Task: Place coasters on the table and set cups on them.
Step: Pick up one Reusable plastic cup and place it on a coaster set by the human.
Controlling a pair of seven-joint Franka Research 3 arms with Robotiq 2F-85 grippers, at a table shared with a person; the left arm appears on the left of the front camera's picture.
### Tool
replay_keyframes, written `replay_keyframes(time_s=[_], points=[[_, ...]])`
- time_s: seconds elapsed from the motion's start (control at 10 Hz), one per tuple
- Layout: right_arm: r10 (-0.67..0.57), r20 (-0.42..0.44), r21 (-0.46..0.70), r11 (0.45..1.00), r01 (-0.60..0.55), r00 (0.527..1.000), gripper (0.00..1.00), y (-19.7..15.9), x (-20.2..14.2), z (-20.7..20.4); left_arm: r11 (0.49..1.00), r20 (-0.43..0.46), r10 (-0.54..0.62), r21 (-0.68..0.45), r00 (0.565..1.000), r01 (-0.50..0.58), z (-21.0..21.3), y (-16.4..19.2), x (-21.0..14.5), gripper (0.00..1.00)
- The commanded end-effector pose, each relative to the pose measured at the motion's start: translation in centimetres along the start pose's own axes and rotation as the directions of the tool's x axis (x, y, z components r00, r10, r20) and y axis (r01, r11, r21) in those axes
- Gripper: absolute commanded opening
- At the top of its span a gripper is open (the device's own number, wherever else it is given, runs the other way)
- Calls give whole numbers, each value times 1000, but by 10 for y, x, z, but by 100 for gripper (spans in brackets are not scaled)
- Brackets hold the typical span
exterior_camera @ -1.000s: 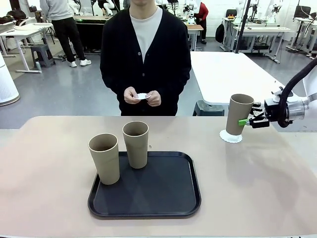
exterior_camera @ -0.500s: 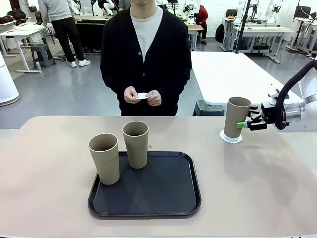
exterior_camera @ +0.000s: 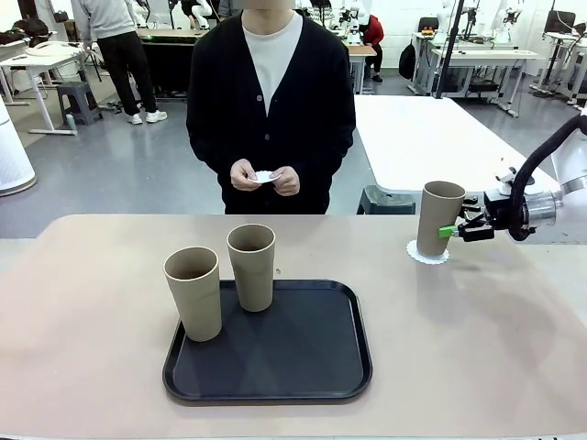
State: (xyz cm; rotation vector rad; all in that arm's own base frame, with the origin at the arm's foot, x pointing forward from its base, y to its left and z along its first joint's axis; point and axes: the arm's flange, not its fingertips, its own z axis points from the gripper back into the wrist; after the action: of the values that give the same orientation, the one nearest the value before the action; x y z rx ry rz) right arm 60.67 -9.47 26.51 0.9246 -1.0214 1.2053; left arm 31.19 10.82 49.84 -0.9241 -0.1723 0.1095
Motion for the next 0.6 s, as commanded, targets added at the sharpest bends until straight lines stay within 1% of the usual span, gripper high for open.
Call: replay_keyframes(time_s=[0.0, 0.5], points=[[-42, 19, 22, 999, 42, 999, 83, -8, 1, -1, 1000, 5, 1, -9, 1000, -1, 0, 0, 0, 100], [-55, 22, 26, 998, 54, 998, 83, -10, -1, -3, 1000, 5, 1, -9, 1000, -1, 0, 0, 0, 100]])
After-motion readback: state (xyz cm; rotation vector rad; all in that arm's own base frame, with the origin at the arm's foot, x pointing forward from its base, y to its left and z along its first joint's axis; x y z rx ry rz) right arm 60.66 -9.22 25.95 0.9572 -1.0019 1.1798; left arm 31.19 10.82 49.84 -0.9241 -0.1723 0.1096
